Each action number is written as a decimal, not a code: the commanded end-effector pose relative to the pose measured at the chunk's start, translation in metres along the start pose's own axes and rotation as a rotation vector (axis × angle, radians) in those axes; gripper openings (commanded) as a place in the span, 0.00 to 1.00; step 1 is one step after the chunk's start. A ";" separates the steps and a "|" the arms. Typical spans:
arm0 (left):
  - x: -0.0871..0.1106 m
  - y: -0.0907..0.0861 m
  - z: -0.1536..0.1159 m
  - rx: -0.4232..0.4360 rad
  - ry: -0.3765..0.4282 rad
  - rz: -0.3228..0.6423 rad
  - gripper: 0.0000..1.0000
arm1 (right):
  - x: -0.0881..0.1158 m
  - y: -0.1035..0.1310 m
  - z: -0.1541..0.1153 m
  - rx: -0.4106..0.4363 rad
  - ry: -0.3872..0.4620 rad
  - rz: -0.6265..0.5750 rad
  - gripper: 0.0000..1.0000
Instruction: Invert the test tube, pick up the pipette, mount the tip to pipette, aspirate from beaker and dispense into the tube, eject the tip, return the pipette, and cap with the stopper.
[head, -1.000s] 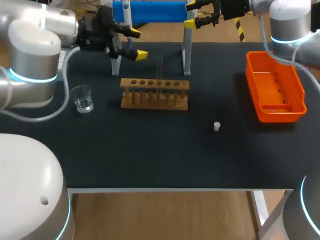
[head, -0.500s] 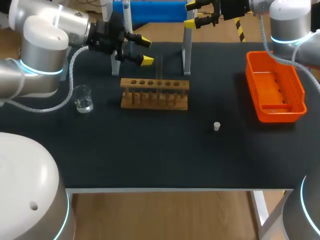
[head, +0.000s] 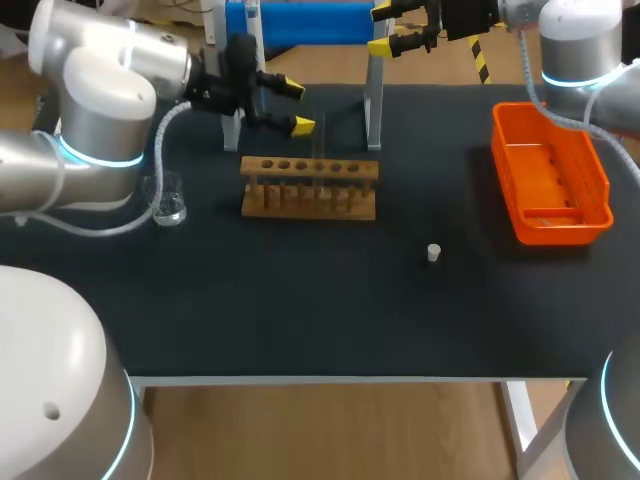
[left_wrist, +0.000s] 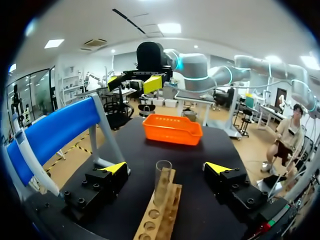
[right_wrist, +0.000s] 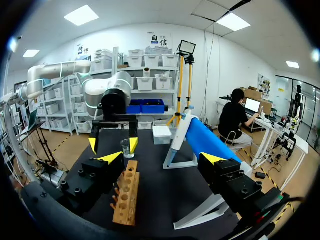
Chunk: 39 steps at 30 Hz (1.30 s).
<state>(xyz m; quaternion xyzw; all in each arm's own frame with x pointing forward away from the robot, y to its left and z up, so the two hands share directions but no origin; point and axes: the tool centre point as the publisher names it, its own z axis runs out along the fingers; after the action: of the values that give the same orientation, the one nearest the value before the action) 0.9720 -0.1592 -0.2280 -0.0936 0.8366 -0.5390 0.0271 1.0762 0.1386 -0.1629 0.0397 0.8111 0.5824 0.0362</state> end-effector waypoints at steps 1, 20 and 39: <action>0.010 0.006 0.003 0.004 -0.065 -0.008 1.00 | -0.001 0.001 -0.001 0.004 0.005 0.001 1.00; 0.004 0.011 0.033 -0.065 -0.095 0.005 1.00 | -0.001 0.001 -0.001 0.004 0.005 0.001 1.00; -0.003 0.027 0.050 -0.068 -0.048 0.032 1.00 | -0.001 0.001 -0.001 0.004 0.005 0.001 1.00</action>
<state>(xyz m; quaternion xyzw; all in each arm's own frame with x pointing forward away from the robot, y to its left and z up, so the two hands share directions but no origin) 0.9749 -0.1912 -0.2688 -0.0979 0.8566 -0.5037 0.0538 1.0762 0.1387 -0.1629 0.0396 0.8111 0.5824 0.0361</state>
